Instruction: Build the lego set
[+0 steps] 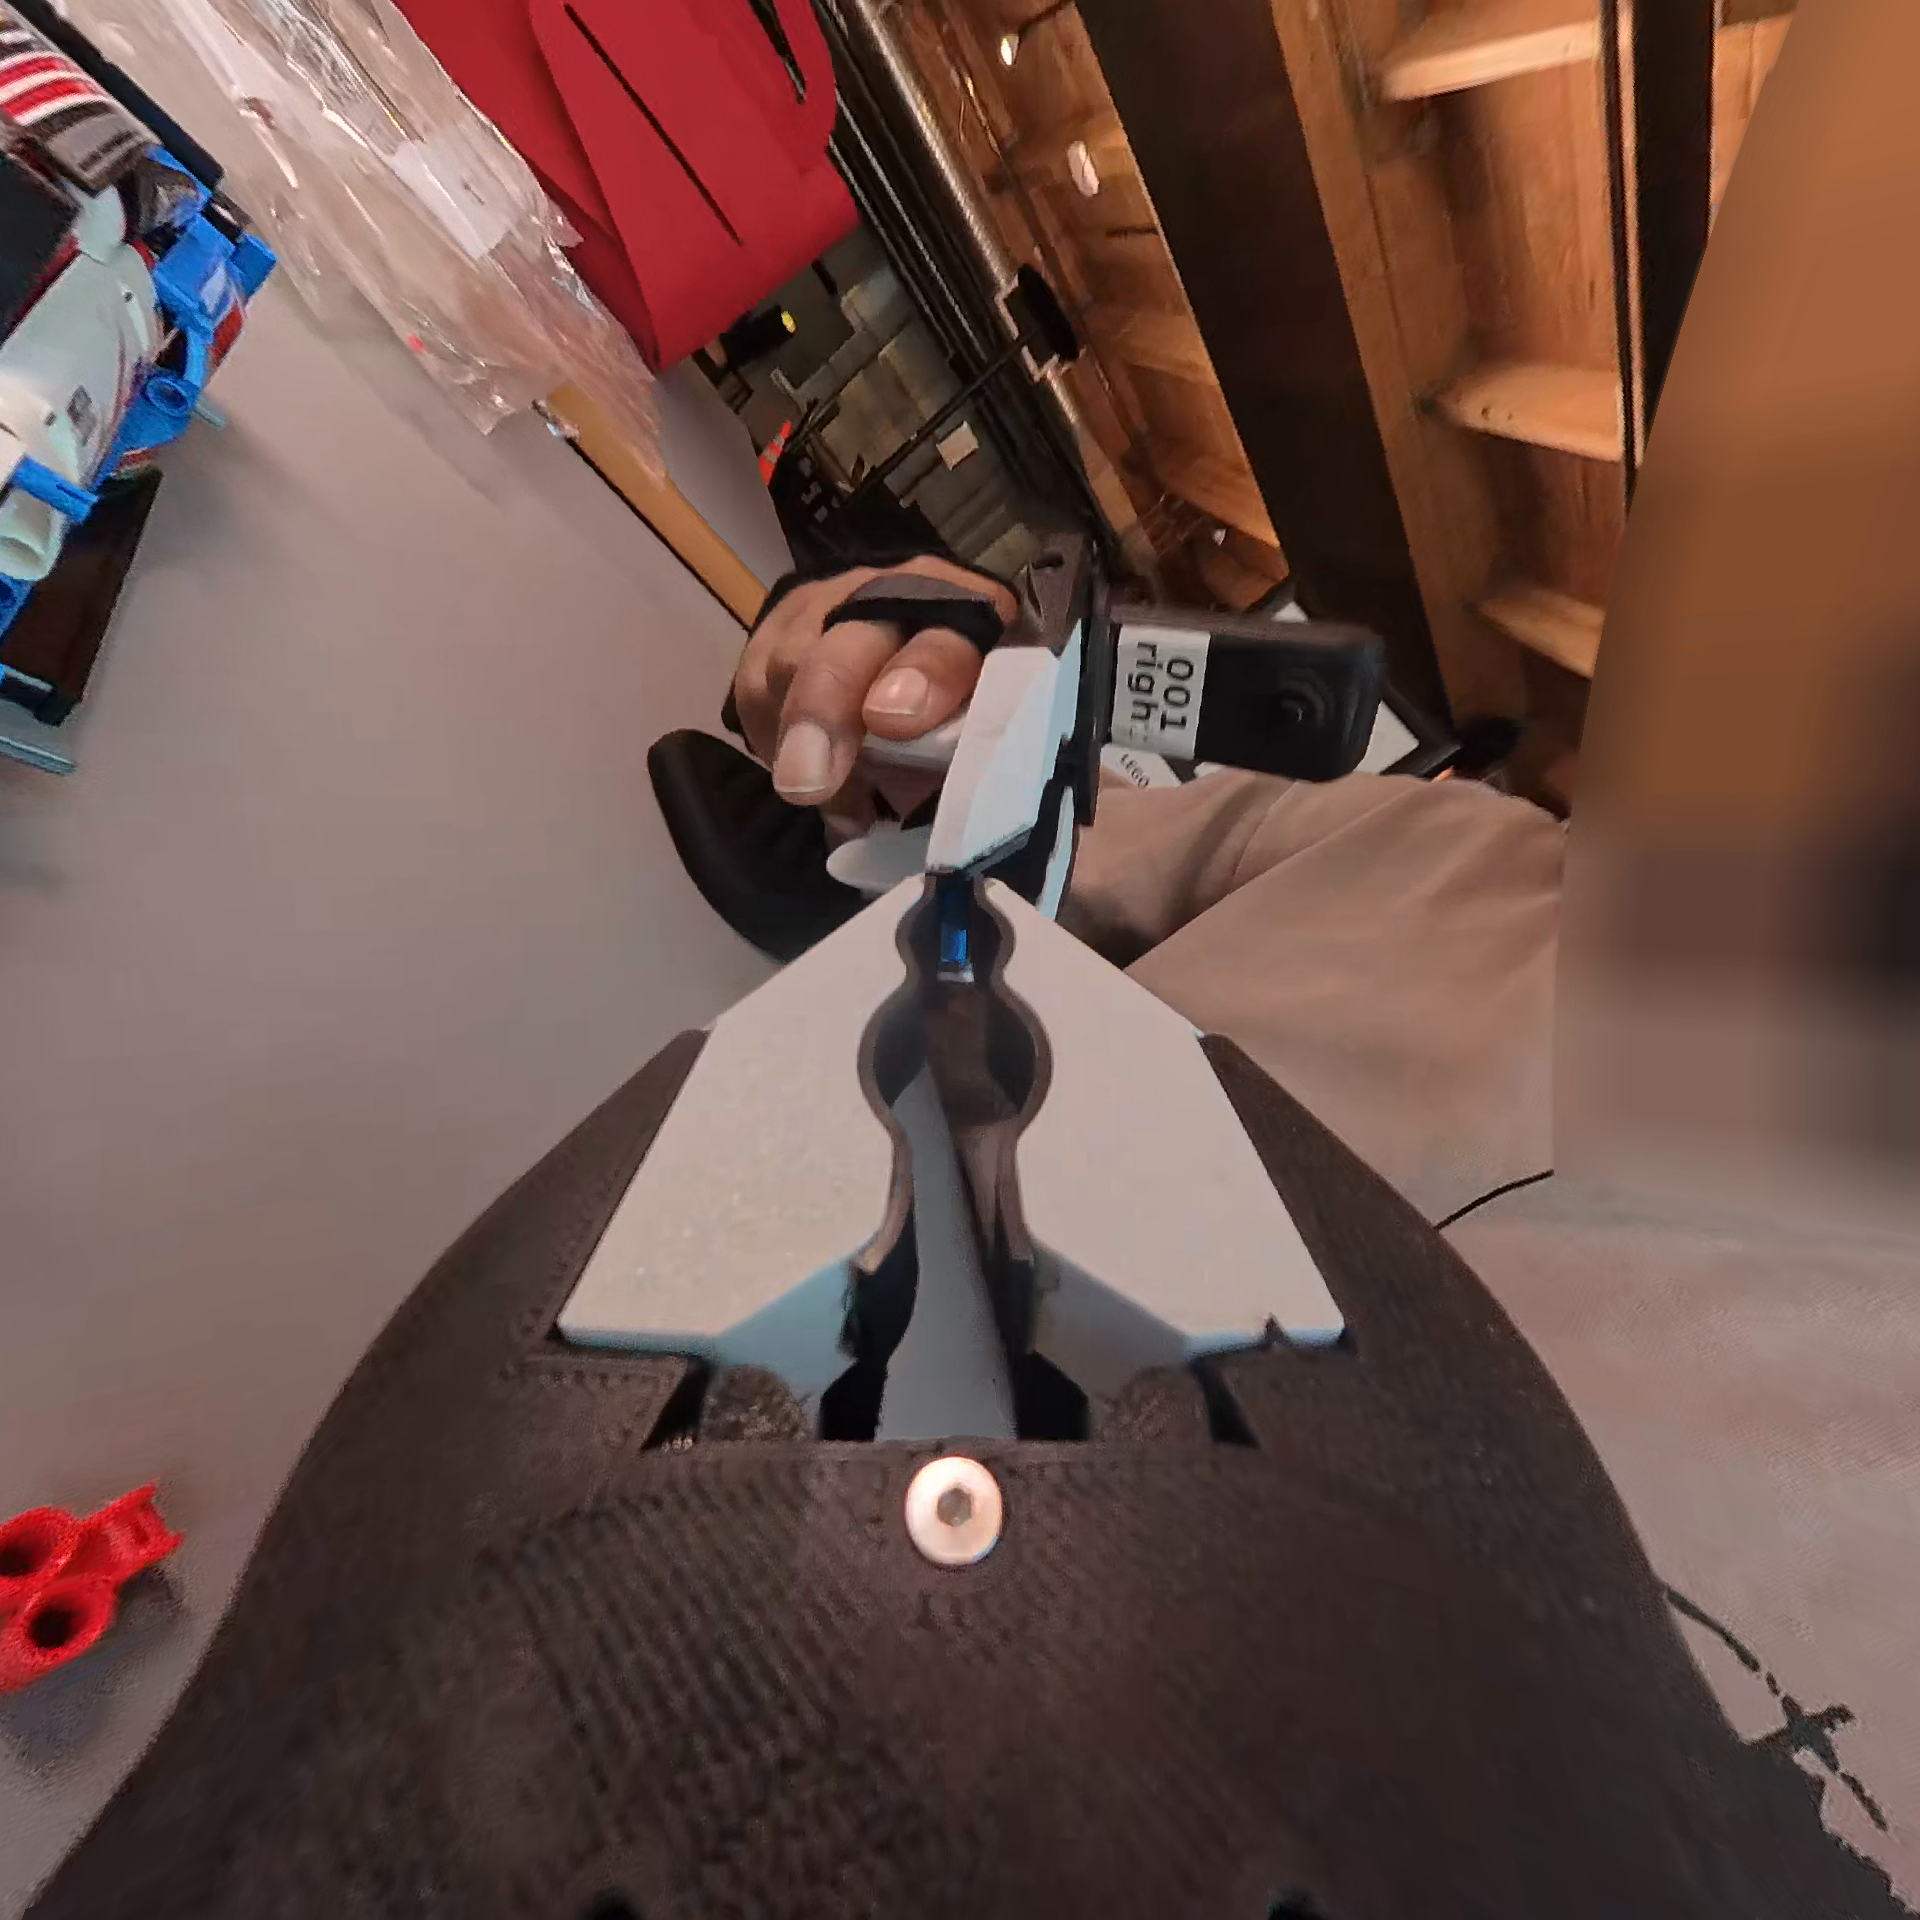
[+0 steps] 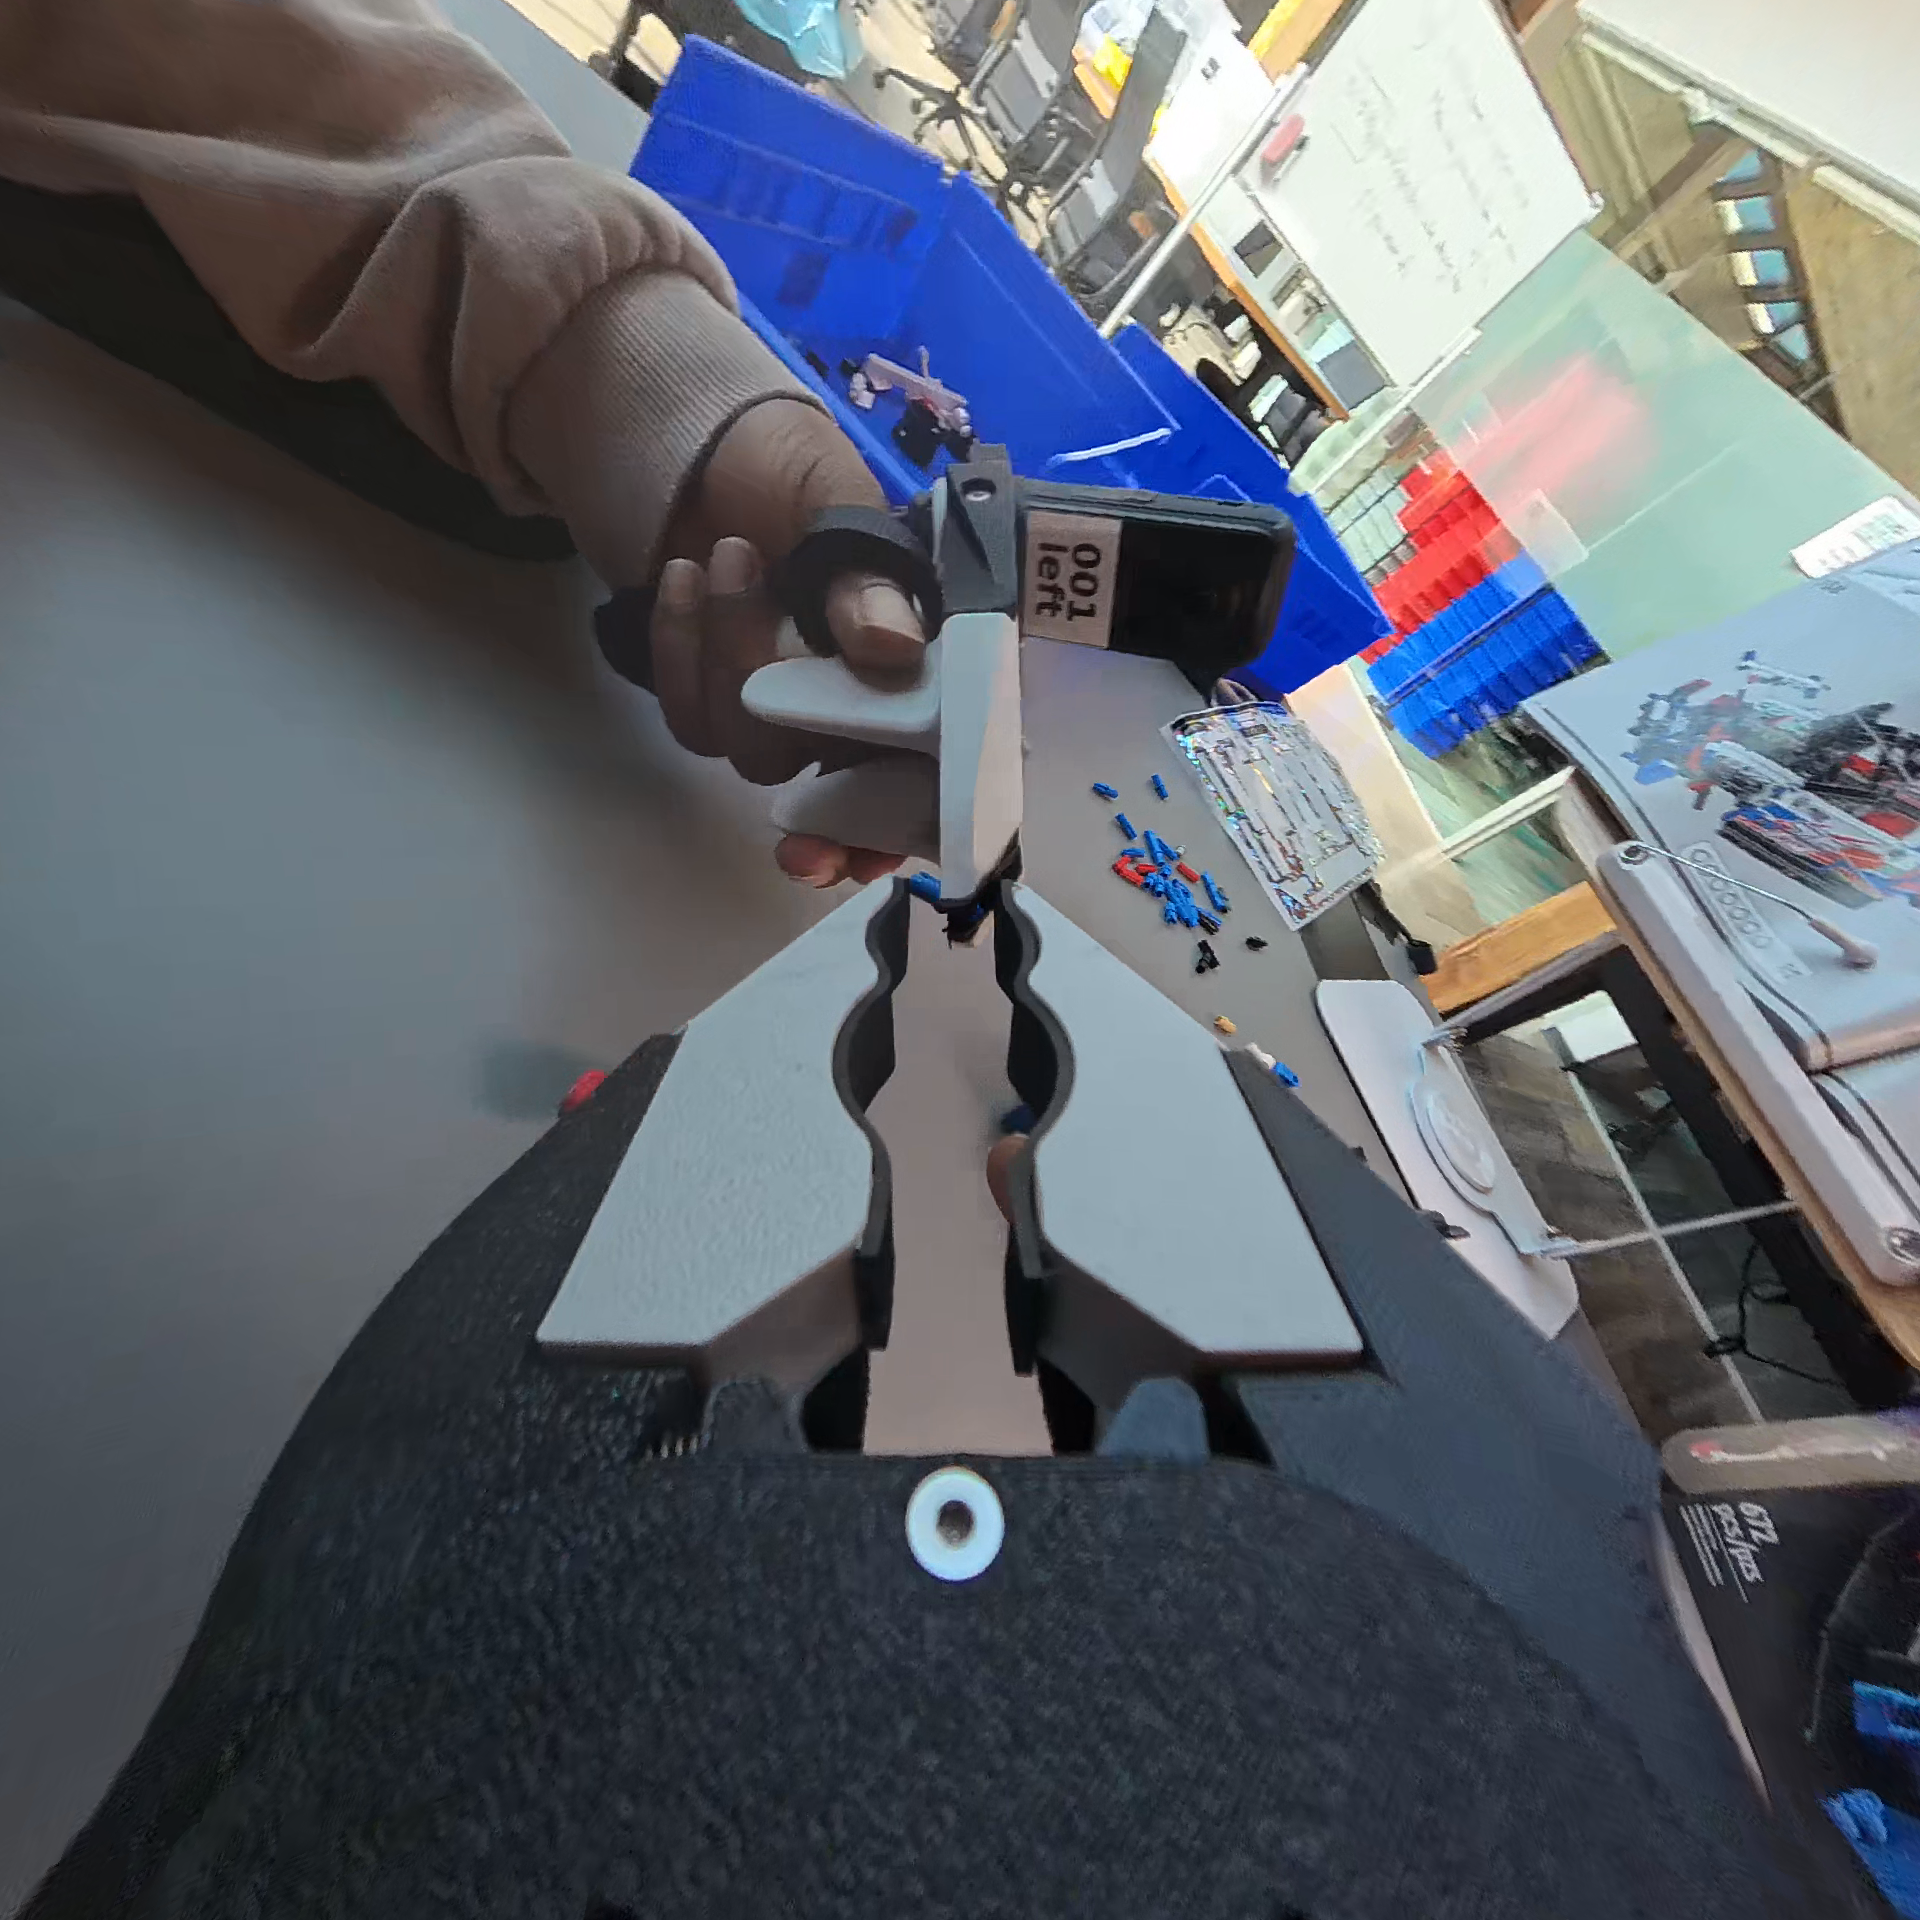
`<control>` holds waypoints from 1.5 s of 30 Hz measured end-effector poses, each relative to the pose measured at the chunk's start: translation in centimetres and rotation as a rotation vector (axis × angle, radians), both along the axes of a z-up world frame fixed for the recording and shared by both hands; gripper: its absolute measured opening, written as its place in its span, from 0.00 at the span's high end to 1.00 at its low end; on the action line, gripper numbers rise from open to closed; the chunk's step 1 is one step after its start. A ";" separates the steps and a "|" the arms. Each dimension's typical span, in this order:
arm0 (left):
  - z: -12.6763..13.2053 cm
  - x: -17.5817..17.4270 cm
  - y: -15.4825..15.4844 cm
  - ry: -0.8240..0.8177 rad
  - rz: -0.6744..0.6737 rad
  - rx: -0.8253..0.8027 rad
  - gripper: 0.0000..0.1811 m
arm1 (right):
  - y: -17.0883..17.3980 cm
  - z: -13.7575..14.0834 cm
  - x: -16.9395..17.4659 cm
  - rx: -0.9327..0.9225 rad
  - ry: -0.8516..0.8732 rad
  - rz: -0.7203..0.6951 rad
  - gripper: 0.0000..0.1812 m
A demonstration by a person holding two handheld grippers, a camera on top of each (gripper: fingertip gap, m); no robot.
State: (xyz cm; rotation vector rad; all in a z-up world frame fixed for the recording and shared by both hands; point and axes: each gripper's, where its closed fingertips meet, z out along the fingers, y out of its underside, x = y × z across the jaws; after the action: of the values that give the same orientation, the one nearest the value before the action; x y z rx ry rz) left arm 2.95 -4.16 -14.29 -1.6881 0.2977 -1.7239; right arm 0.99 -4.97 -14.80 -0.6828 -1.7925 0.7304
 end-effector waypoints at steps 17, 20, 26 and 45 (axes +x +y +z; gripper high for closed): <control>1.0 -0.6 0.5 -0.152 0.014 -0.064 0.96 | 0.9 0.9 -0.6 -0.009 0.157 -0.105 0.97; 0.6 -0.6 0.4 -0.138 -0.002 -0.079 0.97 | 0.8 0.6 -0.6 -0.002 0.143 -0.088 0.96; 0.9 -1.1 0.3 -0.139 -0.003 -0.052 0.99 | 0.9 1.6 0.3 -0.040 0.170 -0.044 0.94; 0.5 -0.4 0.0 -0.105 -0.023 -0.044 0.99 | 0.4 0.7 0.8 -0.136 0.074 0.039 0.99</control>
State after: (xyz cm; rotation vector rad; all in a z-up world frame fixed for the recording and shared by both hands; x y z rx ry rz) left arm 2.60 -4.13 -13.82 -1.6241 0.2335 -1.8410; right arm 1.78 -4.55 -14.12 -0.7034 -1.7041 0.8992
